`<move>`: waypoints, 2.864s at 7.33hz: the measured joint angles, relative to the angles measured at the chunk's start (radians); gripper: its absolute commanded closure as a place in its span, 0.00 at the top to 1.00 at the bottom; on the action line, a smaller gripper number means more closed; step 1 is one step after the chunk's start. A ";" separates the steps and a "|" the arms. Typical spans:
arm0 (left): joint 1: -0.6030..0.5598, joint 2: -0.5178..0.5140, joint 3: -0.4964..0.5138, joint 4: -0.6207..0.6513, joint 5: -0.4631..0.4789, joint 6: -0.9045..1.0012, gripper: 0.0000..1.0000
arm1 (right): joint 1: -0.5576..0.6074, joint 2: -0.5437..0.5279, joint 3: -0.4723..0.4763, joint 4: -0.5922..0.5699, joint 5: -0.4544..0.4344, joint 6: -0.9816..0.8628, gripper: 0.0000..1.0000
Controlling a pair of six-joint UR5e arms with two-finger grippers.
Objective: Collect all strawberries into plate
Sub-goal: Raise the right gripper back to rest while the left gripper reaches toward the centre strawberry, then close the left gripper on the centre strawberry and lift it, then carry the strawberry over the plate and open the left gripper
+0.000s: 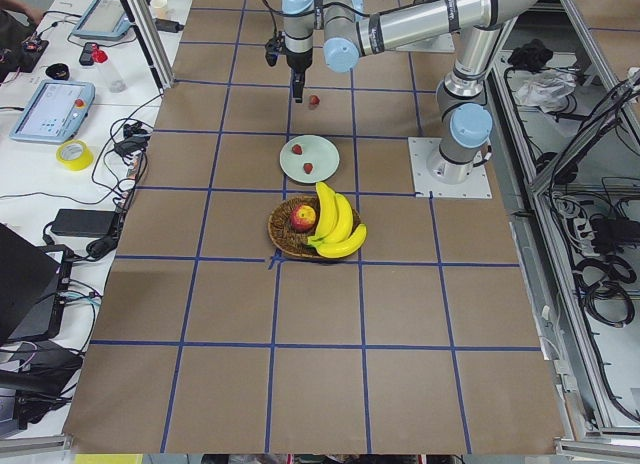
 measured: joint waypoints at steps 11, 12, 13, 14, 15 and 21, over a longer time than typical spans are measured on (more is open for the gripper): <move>-0.246 -0.304 -0.095 0.343 0.044 -0.416 0.38 | -0.010 -0.064 -0.128 0.060 -0.040 -0.115 1.00; -0.247 -0.306 -0.096 0.343 0.041 -0.421 0.15 | -0.010 -0.065 -0.129 0.060 -0.042 -0.113 1.00; -0.247 -0.306 -0.095 0.343 0.039 -0.421 0.00 | -0.009 -0.067 -0.129 0.061 -0.045 -0.112 1.00; -0.247 -0.303 -0.093 0.345 0.039 -0.419 0.00 | -0.009 -0.069 -0.129 0.061 -0.046 -0.111 1.00; -0.244 -0.293 -0.089 0.347 0.041 -0.395 0.00 | -0.009 -0.070 -0.128 0.060 -0.047 -0.116 1.00; -0.027 -0.140 -0.027 0.167 0.058 -0.086 0.00 | -0.009 -0.073 -0.125 0.064 -0.050 -0.173 1.00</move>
